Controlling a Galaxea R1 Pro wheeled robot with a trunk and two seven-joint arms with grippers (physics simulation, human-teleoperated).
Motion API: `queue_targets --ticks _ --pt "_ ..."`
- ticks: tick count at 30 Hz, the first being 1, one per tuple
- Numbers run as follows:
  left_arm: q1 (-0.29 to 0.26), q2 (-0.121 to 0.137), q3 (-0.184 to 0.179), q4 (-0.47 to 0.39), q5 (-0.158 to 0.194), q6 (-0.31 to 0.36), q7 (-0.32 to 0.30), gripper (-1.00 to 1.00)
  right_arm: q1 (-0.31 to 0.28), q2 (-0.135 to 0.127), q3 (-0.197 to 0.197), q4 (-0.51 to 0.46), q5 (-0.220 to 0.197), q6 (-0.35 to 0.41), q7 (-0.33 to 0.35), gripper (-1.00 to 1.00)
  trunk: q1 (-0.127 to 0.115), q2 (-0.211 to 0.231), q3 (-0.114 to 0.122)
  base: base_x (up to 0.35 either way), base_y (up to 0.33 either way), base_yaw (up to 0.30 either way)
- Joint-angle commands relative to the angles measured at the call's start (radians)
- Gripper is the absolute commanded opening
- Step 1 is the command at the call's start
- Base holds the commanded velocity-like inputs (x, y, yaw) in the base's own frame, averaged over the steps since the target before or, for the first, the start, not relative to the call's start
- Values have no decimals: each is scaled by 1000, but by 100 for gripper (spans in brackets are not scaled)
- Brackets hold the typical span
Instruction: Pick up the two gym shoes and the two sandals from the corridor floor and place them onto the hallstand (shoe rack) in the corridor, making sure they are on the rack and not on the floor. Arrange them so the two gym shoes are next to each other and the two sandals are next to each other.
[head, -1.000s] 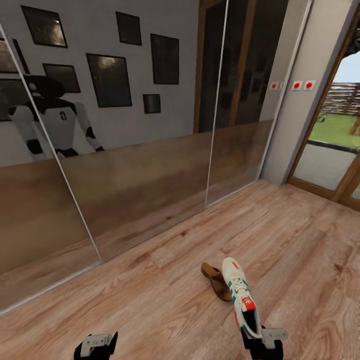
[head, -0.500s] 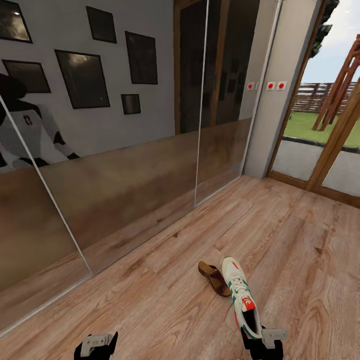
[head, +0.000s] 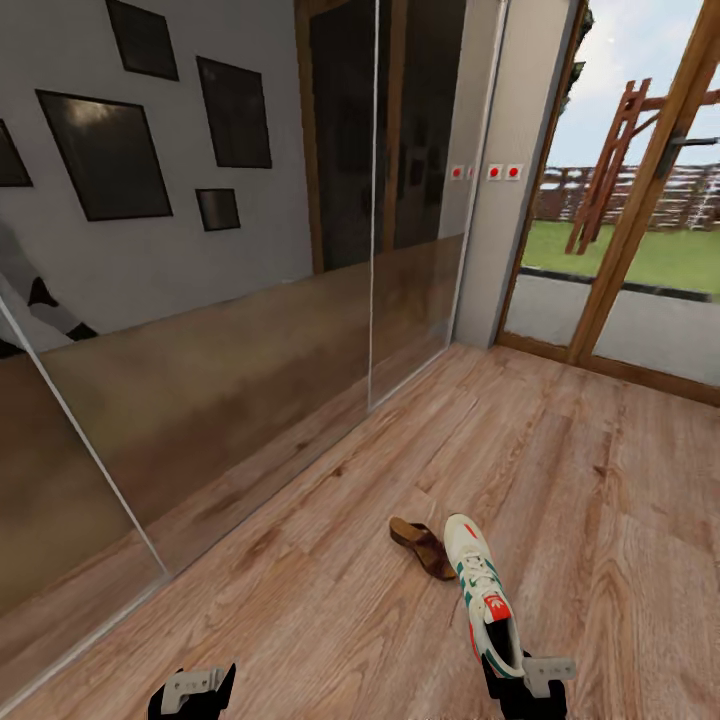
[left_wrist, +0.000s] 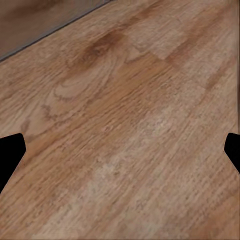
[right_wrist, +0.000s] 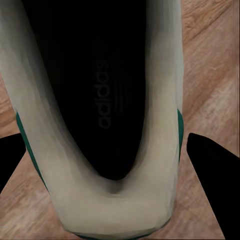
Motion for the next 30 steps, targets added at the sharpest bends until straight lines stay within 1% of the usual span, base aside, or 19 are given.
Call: queue_targets --ticks 1,30 --pt "-1 0 8 1 -3 -3 -9 100 -1 1 -9 1 7 -4 7 -100 0 0 -1 11 57 -276" --pt "-2 0 8 1 -3 -3 -9 100 -1 1 -9 1 7 -3 7 -100 0 0 -1 1 4 -276"
